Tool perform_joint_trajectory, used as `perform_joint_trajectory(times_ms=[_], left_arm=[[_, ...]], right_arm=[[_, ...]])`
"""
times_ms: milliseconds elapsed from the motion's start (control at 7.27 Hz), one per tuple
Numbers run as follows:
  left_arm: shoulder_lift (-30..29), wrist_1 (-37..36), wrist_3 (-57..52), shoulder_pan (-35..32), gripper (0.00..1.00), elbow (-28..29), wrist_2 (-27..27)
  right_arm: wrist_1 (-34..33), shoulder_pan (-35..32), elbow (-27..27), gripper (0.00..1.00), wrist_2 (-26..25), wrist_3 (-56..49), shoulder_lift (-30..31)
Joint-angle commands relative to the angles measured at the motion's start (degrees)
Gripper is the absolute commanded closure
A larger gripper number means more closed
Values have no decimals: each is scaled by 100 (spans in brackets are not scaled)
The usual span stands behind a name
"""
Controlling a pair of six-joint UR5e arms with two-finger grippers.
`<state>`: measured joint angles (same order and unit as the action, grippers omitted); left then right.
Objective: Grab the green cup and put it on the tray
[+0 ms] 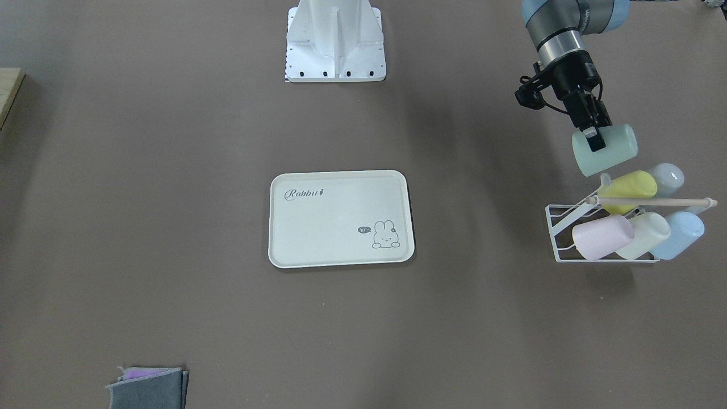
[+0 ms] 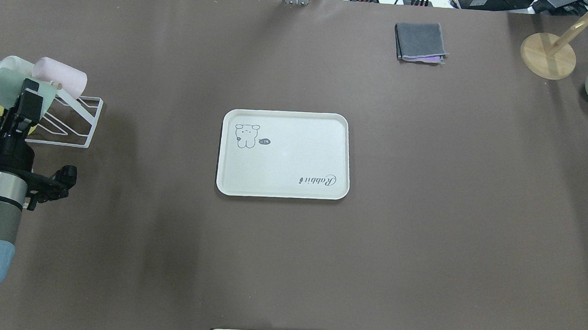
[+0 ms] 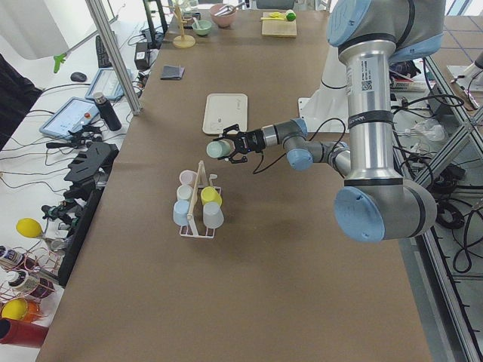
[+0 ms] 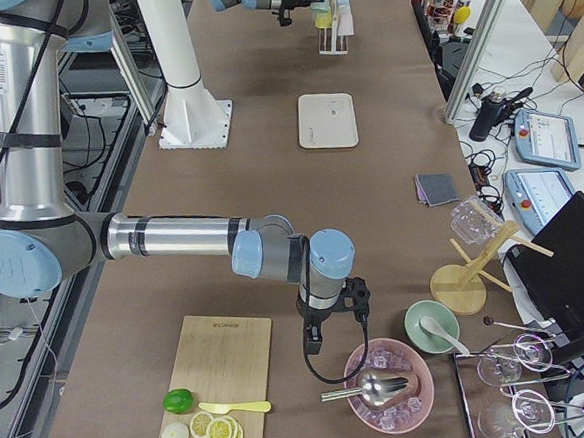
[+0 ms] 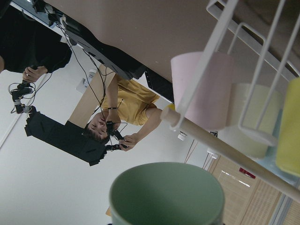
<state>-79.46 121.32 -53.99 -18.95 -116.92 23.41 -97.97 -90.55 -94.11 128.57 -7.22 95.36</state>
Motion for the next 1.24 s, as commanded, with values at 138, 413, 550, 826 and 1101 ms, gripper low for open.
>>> perform_joint_trajectory(times_ms=[138,413,550,826,1101], left_arm=[[-227,392,1168,23,100,-33,278],[-437,716,1259,32,100,-295,531],[-552,935,1268,32,100,-375,785],[-509,1008,1549,49,100,-848,990],[-544,1392,2186,-21,100,-929,1331]], right_arm=[[15,-42,-134,0,-34,-8,-27],[15,-42,-125,0,-8,1,44],[15,-42,-116,0,10,10,44],[15,-42,-90,0,19,18,44],[6,-42,-133,0,36,184,35]])
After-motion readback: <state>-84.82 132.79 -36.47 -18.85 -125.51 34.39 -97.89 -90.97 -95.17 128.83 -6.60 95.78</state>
